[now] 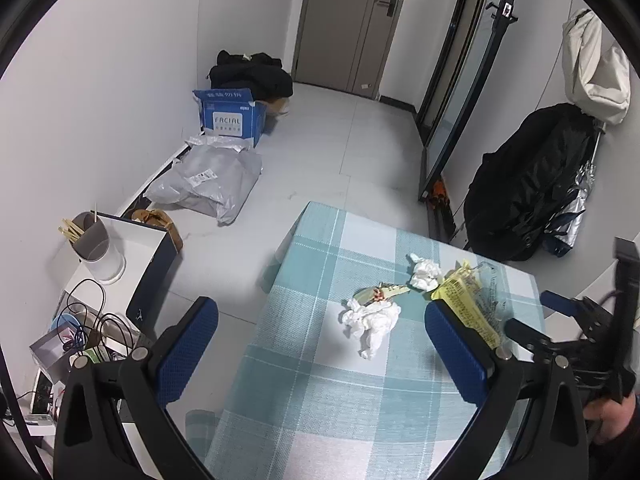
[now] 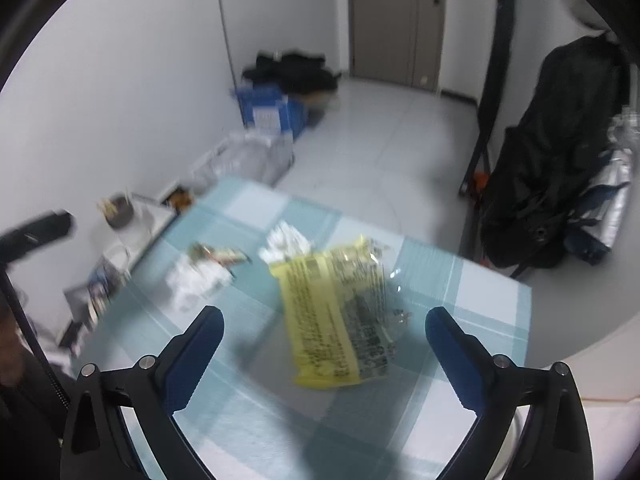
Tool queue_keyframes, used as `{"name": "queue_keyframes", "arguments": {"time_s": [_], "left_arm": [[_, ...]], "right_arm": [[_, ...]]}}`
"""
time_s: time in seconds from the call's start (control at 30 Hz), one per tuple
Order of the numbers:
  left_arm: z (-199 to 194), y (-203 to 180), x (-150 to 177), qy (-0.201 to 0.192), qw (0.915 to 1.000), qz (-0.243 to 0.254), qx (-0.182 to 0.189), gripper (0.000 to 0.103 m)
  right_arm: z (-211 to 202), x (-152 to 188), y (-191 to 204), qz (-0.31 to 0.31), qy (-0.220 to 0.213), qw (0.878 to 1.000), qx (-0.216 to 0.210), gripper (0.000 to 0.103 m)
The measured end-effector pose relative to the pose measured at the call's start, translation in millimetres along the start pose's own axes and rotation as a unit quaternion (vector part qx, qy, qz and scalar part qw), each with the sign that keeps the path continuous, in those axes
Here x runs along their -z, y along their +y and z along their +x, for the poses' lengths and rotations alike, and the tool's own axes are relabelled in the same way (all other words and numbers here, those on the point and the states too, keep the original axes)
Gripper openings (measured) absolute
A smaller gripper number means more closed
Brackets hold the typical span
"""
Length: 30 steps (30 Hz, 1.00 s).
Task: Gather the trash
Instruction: 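Lower the right gripper onto the yellow plastic bag and close it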
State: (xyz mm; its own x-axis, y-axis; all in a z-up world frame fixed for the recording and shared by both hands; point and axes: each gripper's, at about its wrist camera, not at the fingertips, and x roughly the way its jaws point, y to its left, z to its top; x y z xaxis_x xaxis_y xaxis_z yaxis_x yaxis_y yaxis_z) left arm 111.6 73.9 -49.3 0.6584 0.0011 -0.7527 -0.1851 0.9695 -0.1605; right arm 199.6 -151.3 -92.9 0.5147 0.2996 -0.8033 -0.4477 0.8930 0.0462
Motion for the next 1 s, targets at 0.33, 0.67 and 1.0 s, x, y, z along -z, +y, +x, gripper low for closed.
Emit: {"name": "queue_keyframes", "arguments": {"time_s": [0.33,0.67,1.0], "left_arm": [[21,11,-4,0.033,0.9993,-0.013,-0.005,0.101],[34,23,-4,0.059,0.9978,-0.026,-0.016,0.101],[41,22,-1,0.075,0.9969,-0.019,-0.019,0.101]], "right_arm": [[60,3,4,-0.026,0.045,0.999,-0.007,0.098],[96,4,4,-0.031,0.088,0.995,0.018,0.090],[85,5,9,-0.051,0.085,0.995,-0.003,0.054]]}}
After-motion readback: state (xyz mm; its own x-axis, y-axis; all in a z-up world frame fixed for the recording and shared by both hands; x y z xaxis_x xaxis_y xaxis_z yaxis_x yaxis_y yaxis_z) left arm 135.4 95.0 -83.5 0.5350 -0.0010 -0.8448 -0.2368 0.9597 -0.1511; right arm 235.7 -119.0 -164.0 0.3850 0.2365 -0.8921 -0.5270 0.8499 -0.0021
